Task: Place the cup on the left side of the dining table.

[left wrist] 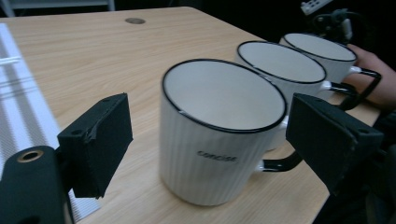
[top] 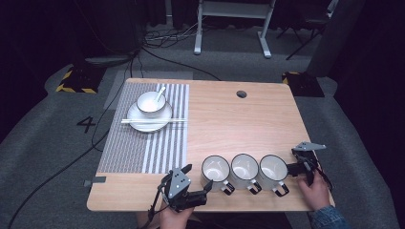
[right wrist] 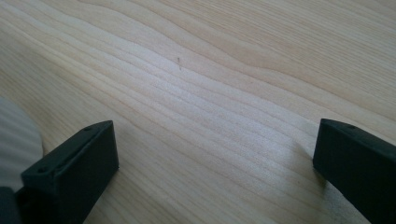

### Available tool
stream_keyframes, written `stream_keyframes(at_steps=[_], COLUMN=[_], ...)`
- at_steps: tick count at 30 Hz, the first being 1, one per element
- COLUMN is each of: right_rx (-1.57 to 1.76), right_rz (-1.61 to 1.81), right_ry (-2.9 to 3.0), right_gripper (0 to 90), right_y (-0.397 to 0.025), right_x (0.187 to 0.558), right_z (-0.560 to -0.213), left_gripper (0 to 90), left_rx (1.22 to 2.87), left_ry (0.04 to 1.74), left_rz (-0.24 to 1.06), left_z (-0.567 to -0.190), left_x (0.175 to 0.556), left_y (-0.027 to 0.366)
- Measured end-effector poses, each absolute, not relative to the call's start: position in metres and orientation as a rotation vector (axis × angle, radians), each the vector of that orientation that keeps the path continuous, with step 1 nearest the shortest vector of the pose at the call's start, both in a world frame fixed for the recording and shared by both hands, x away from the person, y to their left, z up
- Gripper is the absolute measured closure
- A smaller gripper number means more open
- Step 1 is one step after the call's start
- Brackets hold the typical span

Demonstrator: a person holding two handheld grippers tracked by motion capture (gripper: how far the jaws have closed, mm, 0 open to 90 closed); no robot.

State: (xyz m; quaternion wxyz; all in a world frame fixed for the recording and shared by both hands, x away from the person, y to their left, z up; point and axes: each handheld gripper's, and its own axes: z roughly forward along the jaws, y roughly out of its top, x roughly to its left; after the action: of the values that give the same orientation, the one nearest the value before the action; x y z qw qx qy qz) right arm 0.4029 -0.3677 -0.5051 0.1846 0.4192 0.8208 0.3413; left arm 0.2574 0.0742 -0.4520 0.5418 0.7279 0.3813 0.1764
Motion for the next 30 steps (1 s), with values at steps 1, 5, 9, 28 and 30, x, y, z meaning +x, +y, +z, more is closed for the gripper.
stream_keyframes(at_steps=[1, 5, 9, 28, 30], right_rx=[1.182, 1.181, 1.181, 1.182, 1.182], right_rz=[0.962, 0.963, 0.962, 0.963, 0.963], right_ry=[2.314, 2.314, 2.315, 2.314, 2.314], right_gripper=[0.2, 0.2, 0.2, 0.2, 0.2], right_y=[-0.368, -0.368, -0.368, -0.368, -0.368], right_x=[0.403, 0.403, 0.403, 0.403, 0.403], right_z=[-0.505, -0.505, -0.505, -0.505, -0.505], left_gripper=[15.0, 15.1, 15.0, 6.7, 5.4], left_rx=[1.730, 1.758, 1.804, 1.970, 1.962], left_ry=[0.897, 0.886, 0.900, 0.983, 1.000], left_rz=[0.416, 0.408, 0.431, 0.401, 0.381], left_z=[-0.453, -0.456, -0.463, -0.496, -0.498], left_x=[0.257, 0.255, 0.258, 0.281, 0.285], left_y=[0.072, 0.066, 0.060, 0.033, 0.031])
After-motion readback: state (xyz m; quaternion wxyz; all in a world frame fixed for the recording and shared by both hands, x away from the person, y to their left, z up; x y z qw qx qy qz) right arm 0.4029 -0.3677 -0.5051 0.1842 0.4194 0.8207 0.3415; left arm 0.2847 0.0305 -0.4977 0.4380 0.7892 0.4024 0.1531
